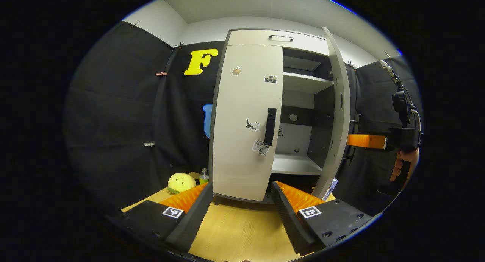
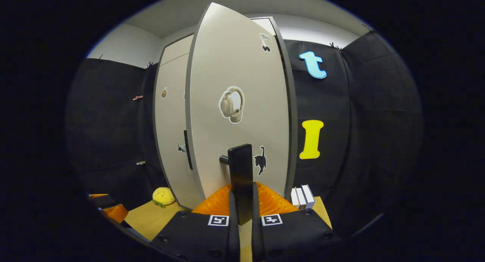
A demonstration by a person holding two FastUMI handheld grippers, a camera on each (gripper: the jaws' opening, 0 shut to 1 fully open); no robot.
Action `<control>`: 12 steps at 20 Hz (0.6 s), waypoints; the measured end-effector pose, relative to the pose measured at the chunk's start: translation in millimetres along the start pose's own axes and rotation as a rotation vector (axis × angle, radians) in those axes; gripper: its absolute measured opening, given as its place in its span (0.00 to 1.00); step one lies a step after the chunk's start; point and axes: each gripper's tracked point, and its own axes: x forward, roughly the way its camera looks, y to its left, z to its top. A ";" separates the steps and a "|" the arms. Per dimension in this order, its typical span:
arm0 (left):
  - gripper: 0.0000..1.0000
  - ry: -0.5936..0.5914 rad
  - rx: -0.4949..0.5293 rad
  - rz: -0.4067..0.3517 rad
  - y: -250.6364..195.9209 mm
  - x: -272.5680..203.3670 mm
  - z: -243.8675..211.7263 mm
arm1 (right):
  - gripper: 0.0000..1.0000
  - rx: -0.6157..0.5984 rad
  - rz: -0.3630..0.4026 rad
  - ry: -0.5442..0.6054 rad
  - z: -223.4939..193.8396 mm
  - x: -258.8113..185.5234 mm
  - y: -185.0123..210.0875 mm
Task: Open the right door of the double-door shoe cabinet with the right hand, and open the left door with the left hand.
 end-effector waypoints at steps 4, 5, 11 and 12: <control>0.95 -0.018 0.015 0.005 -7.4 -4.3 5.2 | 0.16 0.003 -0.037 -0.004 1.6 -6.2 -16.9; 0.95 -0.021 0.018 0.009 -7.8 -4.1 6.5 | 0.16 0.002 -0.058 -0.005 1.9 -7.6 -23.7; 0.95 -0.021 0.019 -0.006 -16.2 1.8 9.9 | 0.08 0.082 -0.162 -0.010 4.1 -23.4 -82.4; 0.92 -0.018 0.024 -0.011 -18.6 4.6 8.4 | 0.10 0.118 -0.134 0.021 -7.2 -22.9 -73.3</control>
